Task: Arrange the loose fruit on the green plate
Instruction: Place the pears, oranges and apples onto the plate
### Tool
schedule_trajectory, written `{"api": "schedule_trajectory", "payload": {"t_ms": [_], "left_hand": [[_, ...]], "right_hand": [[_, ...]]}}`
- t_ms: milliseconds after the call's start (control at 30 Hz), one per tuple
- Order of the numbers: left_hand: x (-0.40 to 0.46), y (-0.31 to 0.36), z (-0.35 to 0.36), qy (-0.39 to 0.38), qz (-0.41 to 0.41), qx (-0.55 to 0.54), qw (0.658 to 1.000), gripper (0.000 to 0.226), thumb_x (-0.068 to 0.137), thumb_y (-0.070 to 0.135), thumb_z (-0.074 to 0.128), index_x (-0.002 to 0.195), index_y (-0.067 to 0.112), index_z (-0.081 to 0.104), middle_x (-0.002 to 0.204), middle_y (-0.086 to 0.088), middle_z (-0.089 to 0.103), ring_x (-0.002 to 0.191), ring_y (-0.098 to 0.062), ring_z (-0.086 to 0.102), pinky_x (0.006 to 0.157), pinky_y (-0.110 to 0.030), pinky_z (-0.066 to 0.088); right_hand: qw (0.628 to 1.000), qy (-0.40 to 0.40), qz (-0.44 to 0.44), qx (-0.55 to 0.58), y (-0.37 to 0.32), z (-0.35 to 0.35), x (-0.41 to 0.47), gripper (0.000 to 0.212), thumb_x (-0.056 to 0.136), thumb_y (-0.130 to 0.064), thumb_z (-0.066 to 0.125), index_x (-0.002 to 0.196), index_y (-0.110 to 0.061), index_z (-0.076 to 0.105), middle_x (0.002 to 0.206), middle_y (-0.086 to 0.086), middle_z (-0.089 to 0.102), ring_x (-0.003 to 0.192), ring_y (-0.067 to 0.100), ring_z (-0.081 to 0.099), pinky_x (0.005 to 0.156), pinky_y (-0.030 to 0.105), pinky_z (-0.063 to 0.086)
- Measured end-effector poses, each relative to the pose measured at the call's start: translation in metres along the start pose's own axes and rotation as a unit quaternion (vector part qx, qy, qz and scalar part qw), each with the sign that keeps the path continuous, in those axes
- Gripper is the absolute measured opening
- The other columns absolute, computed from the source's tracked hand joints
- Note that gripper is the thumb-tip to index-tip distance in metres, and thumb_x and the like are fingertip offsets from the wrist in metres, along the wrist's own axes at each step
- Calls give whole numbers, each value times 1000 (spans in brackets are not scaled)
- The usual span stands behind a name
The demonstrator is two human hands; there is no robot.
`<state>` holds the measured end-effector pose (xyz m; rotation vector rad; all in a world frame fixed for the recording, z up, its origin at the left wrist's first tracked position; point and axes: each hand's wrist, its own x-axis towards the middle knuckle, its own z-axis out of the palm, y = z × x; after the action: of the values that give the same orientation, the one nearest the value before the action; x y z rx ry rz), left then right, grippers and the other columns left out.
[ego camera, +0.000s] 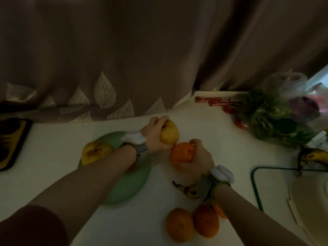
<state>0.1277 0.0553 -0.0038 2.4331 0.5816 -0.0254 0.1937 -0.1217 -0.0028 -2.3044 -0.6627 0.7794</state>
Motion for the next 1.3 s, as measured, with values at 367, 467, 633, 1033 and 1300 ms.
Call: {"api": "schedule_trajectory", "payload": {"t_ms": [367,467,633,1033,1300], "left_hand": [[-69,-79,-87,123,-90,-6,988,112,43,66,60,138,20,22,141,-16,32,118,-36,44,89,-43,41],[-66,-87,-84,117,-96,-11,988,102,60,47,79,139,20,21,142,-16,31,121,-36,41,92,-44,40],[-63,-90,-79,104,-75,-24,991,107,49,59,68,138,23,22,140,-13,33,119,-32,43,90,-39,38],[-169,-97,-86,169,-2,-78,982,94,49,59,66,130,36,23,135,-8,38,111,-14,42,90,-31,37],[-212,-113,-51,131,-21,-40,990,97,50,62,64,133,36,21,138,-10,33,112,-26,49,84,-38,50]], "right_hand": [[975,56,16,216,-60,46,7,71,67,-28,78,126,-16,40,130,13,52,114,32,52,93,43,47],[976,47,13,213,-66,56,5,71,67,-27,79,126,-16,41,129,13,53,113,32,53,95,46,47],[979,35,-7,199,-64,57,-1,69,66,-24,79,124,-17,42,125,10,54,112,30,53,94,48,48],[987,2,-49,150,-66,75,-31,65,67,-24,79,122,-19,45,120,7,56,108,28,54,89,44,49],[990,-25,-99,100,-77,93,-54,65,66,-23,80,121,-17,45,121,11,58,102,25,54,88,40,48]]}}
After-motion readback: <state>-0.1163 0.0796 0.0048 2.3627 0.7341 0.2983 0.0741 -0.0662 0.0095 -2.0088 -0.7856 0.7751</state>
